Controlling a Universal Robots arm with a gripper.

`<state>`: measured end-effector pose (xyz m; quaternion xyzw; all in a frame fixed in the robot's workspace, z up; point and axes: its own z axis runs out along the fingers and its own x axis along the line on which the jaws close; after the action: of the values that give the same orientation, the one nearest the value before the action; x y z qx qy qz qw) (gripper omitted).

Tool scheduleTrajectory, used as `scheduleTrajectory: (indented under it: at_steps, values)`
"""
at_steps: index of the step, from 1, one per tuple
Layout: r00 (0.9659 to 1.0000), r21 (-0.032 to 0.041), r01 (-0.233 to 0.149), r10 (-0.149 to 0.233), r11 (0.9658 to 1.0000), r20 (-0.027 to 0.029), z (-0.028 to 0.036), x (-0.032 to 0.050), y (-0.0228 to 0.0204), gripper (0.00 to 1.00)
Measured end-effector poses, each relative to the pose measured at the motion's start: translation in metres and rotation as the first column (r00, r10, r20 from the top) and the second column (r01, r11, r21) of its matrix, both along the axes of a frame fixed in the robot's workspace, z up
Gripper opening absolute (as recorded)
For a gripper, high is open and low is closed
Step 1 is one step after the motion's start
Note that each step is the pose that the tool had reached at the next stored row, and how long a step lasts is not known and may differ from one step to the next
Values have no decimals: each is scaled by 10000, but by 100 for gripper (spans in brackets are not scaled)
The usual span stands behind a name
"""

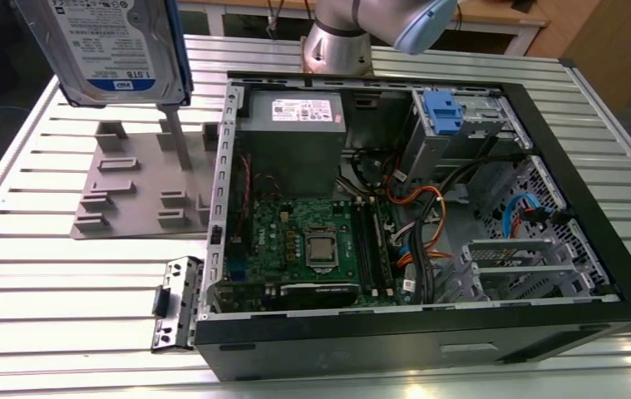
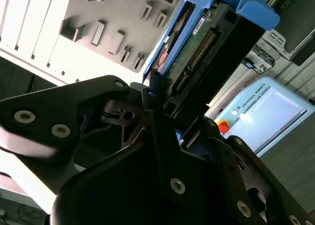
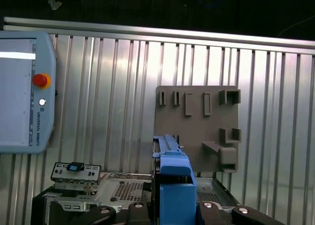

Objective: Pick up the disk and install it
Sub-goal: 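Pick up the disk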

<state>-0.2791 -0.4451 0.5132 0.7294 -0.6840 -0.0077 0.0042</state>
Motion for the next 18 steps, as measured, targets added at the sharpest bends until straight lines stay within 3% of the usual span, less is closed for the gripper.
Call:
scheduleTrajectory:
  at_steps: [18]
  values:
    - [10000, 0, -1, 1, 10000, -1, 0, 28, -290, 36]
